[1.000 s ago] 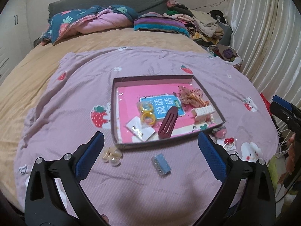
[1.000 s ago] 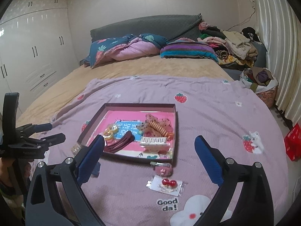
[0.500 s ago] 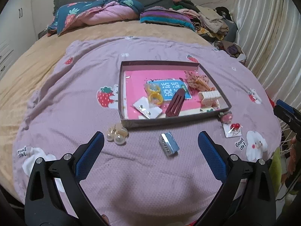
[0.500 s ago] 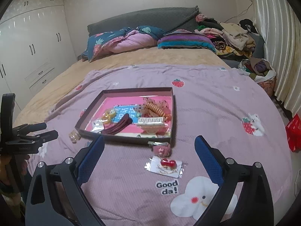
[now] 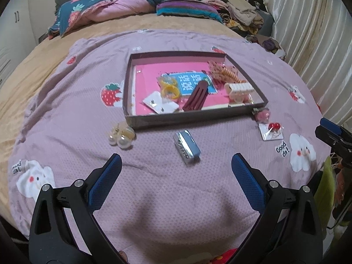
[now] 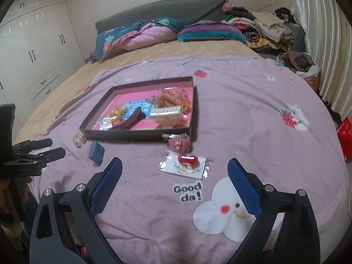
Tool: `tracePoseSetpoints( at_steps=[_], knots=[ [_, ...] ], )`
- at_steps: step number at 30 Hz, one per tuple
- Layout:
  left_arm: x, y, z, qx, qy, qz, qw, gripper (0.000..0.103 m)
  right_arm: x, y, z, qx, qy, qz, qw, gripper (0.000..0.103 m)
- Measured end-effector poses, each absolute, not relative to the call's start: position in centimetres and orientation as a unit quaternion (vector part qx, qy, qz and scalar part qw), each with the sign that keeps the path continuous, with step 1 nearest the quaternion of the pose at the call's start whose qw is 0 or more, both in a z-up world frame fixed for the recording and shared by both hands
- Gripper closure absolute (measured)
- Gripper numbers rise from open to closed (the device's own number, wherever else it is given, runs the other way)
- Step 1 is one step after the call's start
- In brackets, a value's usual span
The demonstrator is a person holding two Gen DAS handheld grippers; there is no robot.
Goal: Organize jewelry
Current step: 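Move both open tools back toward the remaining accessories beside the box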
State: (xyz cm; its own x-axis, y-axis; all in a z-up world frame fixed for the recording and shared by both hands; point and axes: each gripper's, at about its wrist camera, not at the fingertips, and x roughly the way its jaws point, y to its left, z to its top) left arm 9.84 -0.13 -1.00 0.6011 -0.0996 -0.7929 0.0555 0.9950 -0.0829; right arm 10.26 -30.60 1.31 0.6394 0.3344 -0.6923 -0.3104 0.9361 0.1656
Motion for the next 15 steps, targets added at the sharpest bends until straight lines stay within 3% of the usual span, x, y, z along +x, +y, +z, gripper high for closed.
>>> tracePoseSetpoints(
  at_steps=[15],
  knots=[
    [11.1, -2.3, -4.4, -0.020, 0.472, -0.049, 0.880, 0.010, 11.2, -30.6, -2.5, 0.016, 0.418, 0.173, 0.892, 0.007]
  ],
)
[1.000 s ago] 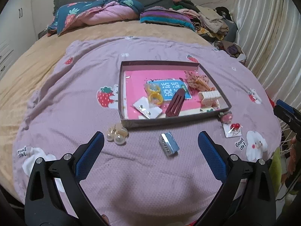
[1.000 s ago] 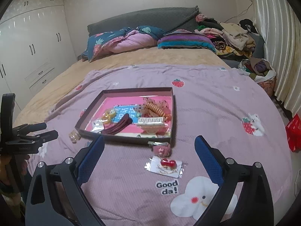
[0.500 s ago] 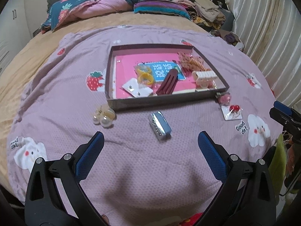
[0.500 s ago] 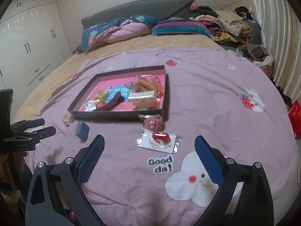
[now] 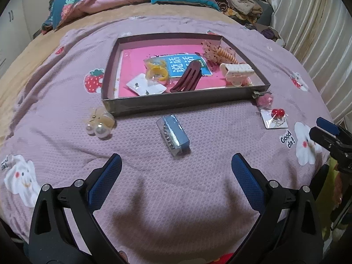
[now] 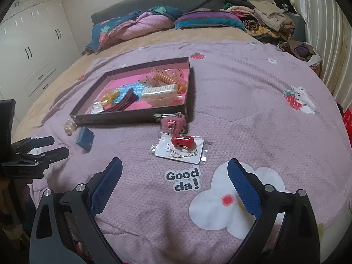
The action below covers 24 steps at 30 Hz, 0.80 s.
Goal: Organize jewelry
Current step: 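Move both open tools back toward the remaining accessories beside the box, then grasp the blue wrapped packet with the left tool while the right tool grasps the cherry earring card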
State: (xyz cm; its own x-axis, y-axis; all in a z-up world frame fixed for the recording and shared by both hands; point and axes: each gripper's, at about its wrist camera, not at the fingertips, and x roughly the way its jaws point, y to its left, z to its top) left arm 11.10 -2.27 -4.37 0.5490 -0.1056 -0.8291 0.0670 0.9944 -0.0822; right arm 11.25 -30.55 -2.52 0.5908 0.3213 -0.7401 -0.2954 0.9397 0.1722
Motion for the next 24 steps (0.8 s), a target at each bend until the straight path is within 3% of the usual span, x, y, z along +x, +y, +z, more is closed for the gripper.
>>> tracePoseSetpoints(
  at_steps=[15, 20, 24],
  knots=[
    [14.2, -1.7, -6.7, -0.048, 0.489, -0.040, 0.870, 0.010, 15.4, -29.2, -6.6, 0.017, 0.462, 0.148, 0.874, 0.007],
    [15.0, -1.3, -7.4, -0.059, 0.495, -0.037, 0.866, 0.015, 17.0, -28.3, -8.1, 0.020, 0.478, 0.131, 0.868, 0.007],
    [15.8, -1.4, -8.0, -0.067, 0.504, -0.040, 0.860, 0.029, 17.7, -27.1, -9.1, 0.003, 0.483, 0.123, 0.867, 0.006]
  ],
)
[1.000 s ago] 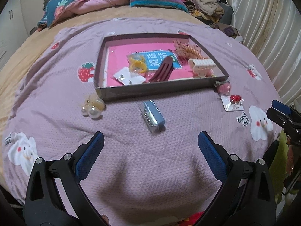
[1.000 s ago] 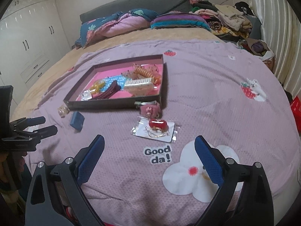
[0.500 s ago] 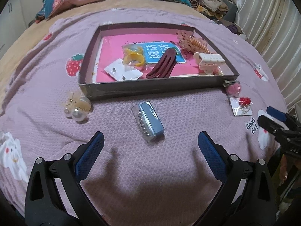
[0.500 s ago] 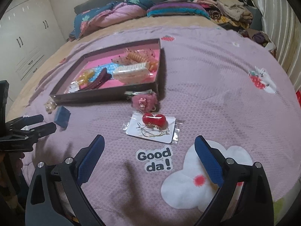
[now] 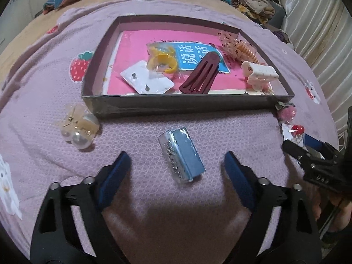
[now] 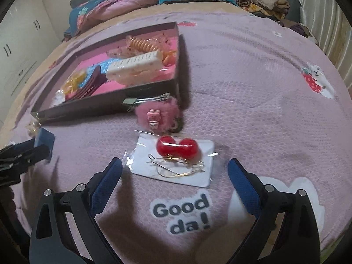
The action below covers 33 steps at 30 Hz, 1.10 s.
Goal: Organize jewelry
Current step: 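Grasp the blue wrapped packet with the left tool while the right tool grasps the cherry earring card, then carry the blue packet and cherry earring card into the box and release both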
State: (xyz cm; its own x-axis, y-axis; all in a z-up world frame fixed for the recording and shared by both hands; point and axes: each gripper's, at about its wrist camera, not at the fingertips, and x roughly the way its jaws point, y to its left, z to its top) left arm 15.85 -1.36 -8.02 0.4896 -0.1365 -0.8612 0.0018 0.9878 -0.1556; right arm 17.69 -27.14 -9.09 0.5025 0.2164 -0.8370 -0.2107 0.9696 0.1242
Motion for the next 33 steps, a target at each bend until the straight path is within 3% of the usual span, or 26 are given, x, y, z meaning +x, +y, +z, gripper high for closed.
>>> tracePoseSetpoints(
  at_steps=[2, 4, 12, 33],
  knots=[
    [16.2, -1.6, -8.3, -0.061, 0.504, -0.040, 0.861, 0.033, 17.8, -26.6, -9.3, -0.011, 0.479, 0.121, 0.869, 0.009],
    [16.5, -1.9, -8.6, -0.051, 0.506, -0.037, 0.860, 0.046, 17.8, -26.1, -9.7, -0.025, 0.474, 0.119, 0.872, 0.011],
    [16.3, -1.7, -8.7, -0.032, 0.501, -0.038, 0.864, 0.078, 17.3, -25.8, -9.8, -0.038, 0.468, 0.125, 0.874, 0.016],
    [13.0, 1.5, -7.0, -0.058, 0.488, -0.046, 0.870, 0.081, 12.1, -20.8, -8.7, -0.056, 0.476, 0.227, 0.848, 0.018]
  ],
)
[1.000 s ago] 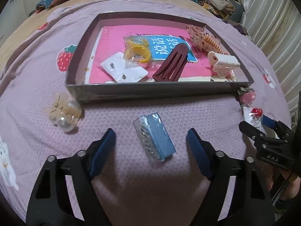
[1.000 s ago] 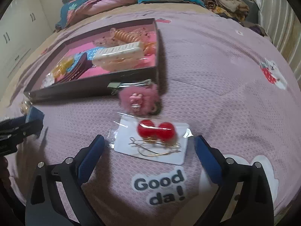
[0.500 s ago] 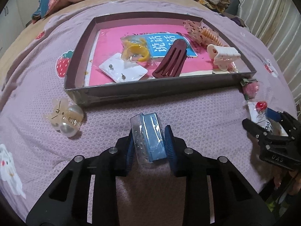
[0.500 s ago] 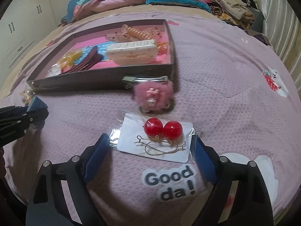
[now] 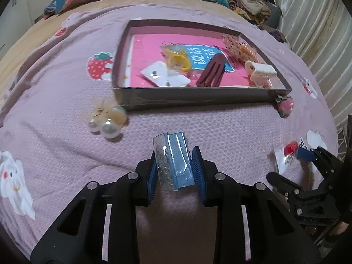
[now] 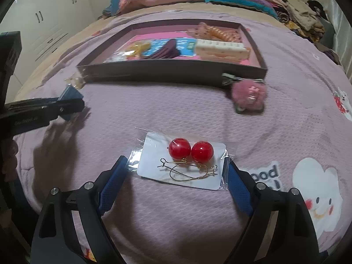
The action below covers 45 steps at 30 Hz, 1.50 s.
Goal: Organize jewelry
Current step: 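Carry the blue packet and cherry earring card into the box and release both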
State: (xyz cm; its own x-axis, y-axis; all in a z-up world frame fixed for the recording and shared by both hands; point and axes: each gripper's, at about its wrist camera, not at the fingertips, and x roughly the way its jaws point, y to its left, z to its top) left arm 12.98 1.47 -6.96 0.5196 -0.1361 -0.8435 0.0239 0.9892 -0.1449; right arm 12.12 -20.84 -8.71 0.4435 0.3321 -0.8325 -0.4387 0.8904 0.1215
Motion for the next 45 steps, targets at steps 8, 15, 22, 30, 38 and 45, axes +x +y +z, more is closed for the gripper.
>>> tracePoseSetpoints(
  at_steps=[8, 15, 22, 30, 38, 45],
  knots=[
    [12.1, 2.9, -5.0, -0.063, 0.472, -0.036, 0.879, 0.082, 11.1, -20.2, -5.7, -0.051, 0.452, 0.250, 0.855, 0.018],
    [11.8, 3.8, -2.9, -0.066, 0.454, -0.031, 0.888, 0.082, 11.7, -19.8, -3.0, -0.054, 0.427, 0.255, 0.866, 0.018],
    [12.2, 4.4, -0.9, -0.069, 0.440, -0.034, 0.895, 0.082, 12.4, -19.7, 0.2, -0.050, 0.398, 0.259, 0.878, 0.018],
    [13.3, 4.1, 1.3, -0.065, 0.419, -0.045, 0.905, 0.082, 13.9, -19.9, 3.4, -0.046, 0.366, 0.251, 0.895, 0.018],
    [14.9, 3.6, 3.2, -0.060, 0.403, -0.056, 0.911, 0.082, 15.0, -20.7, 5.9, -0.039, 0.341, 0.235, 0.909, 0.018],
    [15.8, 2.8, 5.0, -0.052, 0.389, -0.067, 0.917, 0.082, 15.5, -21.4, 7.2, -0.031, 0.327, 0.225, 0.917, 0.018]
  ],
)
